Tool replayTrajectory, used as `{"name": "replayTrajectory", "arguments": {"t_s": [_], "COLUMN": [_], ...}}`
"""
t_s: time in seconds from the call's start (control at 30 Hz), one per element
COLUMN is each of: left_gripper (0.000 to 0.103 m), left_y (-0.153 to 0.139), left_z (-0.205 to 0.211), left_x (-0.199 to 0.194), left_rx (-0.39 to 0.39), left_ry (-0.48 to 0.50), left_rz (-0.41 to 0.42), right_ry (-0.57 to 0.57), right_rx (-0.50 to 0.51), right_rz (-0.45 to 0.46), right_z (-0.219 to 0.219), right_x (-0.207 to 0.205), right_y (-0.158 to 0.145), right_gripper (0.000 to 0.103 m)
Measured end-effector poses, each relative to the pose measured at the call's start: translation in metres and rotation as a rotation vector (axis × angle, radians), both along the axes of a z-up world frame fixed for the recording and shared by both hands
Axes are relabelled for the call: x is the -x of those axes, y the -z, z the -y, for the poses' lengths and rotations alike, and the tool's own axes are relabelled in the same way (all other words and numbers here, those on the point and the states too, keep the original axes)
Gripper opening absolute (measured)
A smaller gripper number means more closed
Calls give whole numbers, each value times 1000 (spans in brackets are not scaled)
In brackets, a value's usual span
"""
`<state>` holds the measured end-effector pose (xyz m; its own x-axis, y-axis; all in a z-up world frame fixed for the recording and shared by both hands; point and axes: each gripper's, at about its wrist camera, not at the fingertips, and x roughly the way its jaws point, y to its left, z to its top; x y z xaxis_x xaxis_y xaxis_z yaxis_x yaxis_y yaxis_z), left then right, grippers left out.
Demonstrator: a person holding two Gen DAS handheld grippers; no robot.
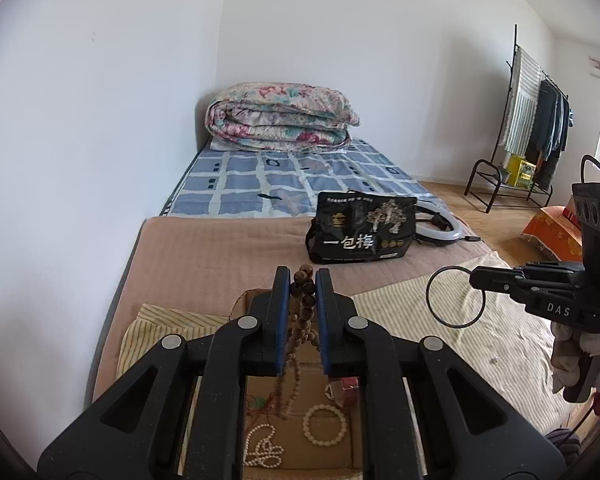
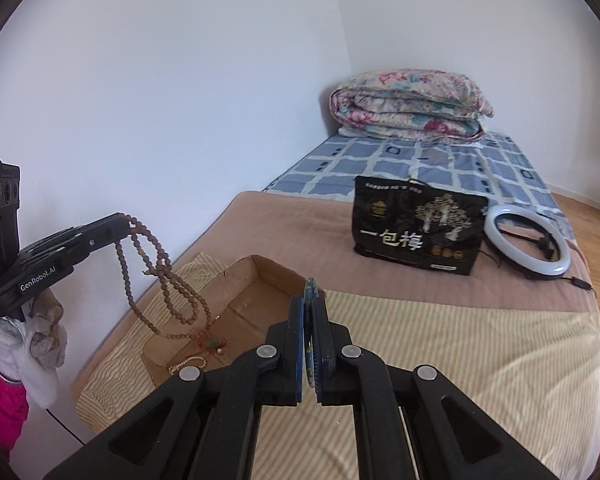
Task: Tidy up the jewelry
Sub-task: 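Lift the mala and bangle off the bed toward the box with both tools, then open both tools to drop the mala and bangle into the box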
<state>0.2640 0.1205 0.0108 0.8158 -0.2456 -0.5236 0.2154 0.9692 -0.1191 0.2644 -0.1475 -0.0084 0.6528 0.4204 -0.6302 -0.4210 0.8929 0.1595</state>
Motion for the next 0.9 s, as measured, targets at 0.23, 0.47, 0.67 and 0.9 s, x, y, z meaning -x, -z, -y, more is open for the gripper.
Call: {"name": "replayTrajectory", "arguments": {"t_s": [0.23, 0.47, 0.67, 0.9], "left_gripper": [11, 11, 11, 18], "left_y": [30, 53, 67, 76], "left_z": [-14, -19, -15, -16], "left_x": [-33, -53, -48, -47], "left_rx": [22, 26, -15, -26], "left_ry": [-29, -35, -20, -13], "left_rz": [-38, -78, -102, -140], "right_ry": [-20, -27, -32, -25], "right_rx": [16, 18, 25, 18], "right_rz": [-41, -86, -116, -132], "right_z": [-34, -59, -73, -76], "right_x": [-33, -61, -75, -81], "right_y": [26, 52, 70, 78], "right_gripper": [1, 1, 1, 34]}}
